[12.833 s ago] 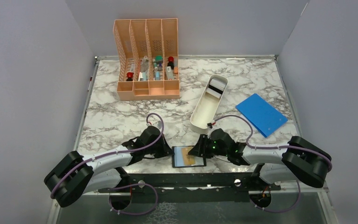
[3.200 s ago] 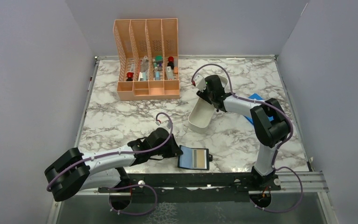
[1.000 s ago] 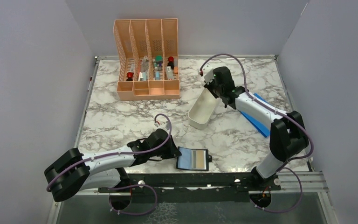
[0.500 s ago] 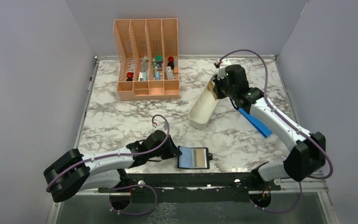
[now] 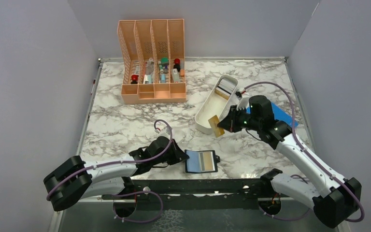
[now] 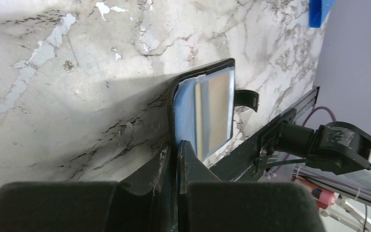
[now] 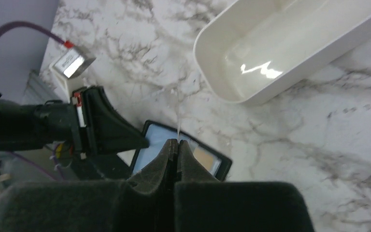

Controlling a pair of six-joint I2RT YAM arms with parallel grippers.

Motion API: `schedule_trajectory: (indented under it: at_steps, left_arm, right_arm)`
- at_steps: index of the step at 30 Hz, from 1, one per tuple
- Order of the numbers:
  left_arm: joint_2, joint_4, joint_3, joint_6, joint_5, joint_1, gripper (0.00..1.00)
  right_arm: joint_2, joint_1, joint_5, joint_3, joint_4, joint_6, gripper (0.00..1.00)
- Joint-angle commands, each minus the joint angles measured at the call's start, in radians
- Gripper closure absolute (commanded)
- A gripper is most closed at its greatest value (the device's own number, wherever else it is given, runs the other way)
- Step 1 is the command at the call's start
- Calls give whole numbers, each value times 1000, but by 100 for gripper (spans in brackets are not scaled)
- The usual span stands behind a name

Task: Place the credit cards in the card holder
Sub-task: Insert the credit card into the card holder.

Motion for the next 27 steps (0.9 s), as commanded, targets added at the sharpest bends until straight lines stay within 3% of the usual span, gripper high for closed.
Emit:
schedule_trajectory:
  at_steps: [1, 13, 17, 27]
  left_arm:
    - [-46, 78, -13, -48, -44, 1, 94]
    - [0, 66, -16, -56, -65, 0, 88]
    - [16, 22, -5, -39, -78, 1, 83]
    - [82, -7, 19, -5, -60, 0, 83]
  right_arm:
    - [-85, -4, -197, -112, 21, 189, 99]
    - [-192, 1, -314, -449, 234, 399, 99]
    - [-196, 8, -307, -521, 304, 440, 99]
    - [-166, 30, -259, -630, 453, 466, 99]
